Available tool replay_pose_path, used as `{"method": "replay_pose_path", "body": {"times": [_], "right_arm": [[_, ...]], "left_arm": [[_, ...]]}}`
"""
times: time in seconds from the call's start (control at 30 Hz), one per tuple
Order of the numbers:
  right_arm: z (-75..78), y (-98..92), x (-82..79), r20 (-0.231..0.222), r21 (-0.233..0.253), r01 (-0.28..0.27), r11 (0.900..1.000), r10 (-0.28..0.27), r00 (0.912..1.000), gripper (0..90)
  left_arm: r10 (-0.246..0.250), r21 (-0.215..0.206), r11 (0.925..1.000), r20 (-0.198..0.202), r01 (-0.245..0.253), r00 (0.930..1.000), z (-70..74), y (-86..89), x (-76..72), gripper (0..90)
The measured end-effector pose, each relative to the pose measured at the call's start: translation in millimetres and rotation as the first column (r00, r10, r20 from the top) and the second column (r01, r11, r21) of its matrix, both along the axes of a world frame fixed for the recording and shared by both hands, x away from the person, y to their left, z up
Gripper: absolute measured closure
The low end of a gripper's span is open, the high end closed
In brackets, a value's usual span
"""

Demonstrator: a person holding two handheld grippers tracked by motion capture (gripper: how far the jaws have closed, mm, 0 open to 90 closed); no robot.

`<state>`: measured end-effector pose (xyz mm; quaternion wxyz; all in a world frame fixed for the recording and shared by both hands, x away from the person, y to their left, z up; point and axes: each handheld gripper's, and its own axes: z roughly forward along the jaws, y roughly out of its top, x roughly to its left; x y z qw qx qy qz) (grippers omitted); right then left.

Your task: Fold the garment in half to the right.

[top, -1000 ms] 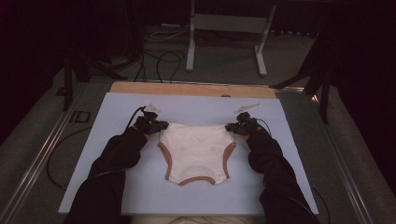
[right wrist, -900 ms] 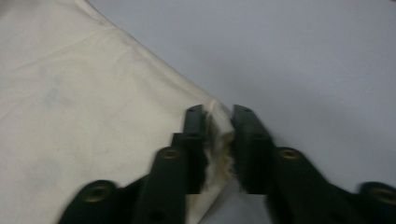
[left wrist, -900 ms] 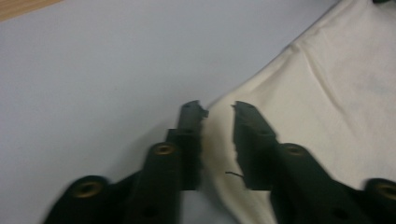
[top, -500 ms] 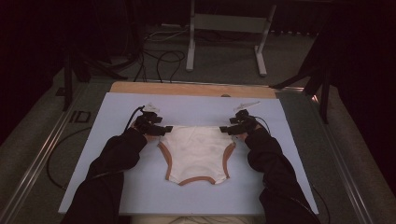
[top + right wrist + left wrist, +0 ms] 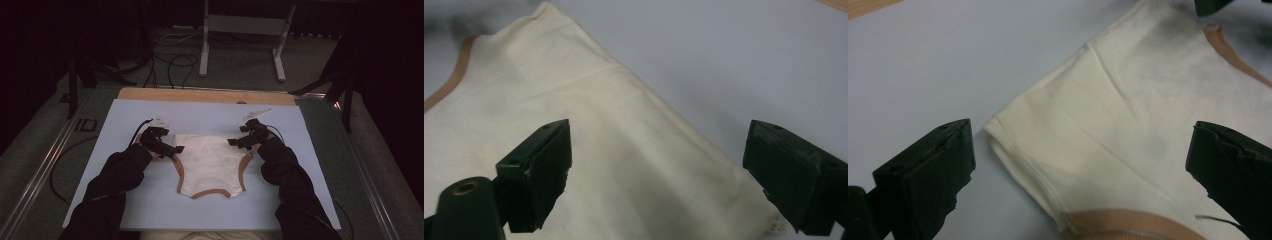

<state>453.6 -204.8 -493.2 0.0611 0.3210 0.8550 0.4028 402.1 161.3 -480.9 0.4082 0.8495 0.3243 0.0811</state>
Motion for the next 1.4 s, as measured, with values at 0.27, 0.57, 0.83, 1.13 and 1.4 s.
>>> {"method": "replay_pose_path", "body": {"times": [0.27,0.57,0.83,1.13,1.4], "right_arm": [[8.1,12.1,-1.6,0.011,0.005,-0.035,0.999,0.035,0.9993,12.4],[13.4,24.1,-4.2,0.021,0.004,-0.063,0.998,0.063,0.9978,13.1],[12.8,37.4,-6.2,0.013,-0.004,-0.103,0.995,0.103,0.9946,13.3],[10.9,55.0,-7.3,0.020,-0.016,-0.145,0.989,0.145,0.9892,13.9],[10.8,72.9,-8.5,0.022,-0.026,-0.163,0.986,0.164,0.9863,13.9]], "left_arm": [[-0.069,-0.007,0.9976,0.000,0.069,0.9976,2.0,-3.5,-21.7,0.3],[-0.097,0.003,0.9953,-0.013,0.097,0.9952,-3.1,-2.1,-43.2,1.5],[-0.149,0.000,0.9888,0.008,0.149,0.9888,-2.3,-5.8,-66.1,1.5],[-0.209,-0.001,0.9778,0.027,0.209,0.9775,-4.9,-7.6,-89.2,2.6],[-0.277,0.023,0.9609,0.038,0.276,0.9602,-6.1,-14.1,-107.1,5.2]]}}
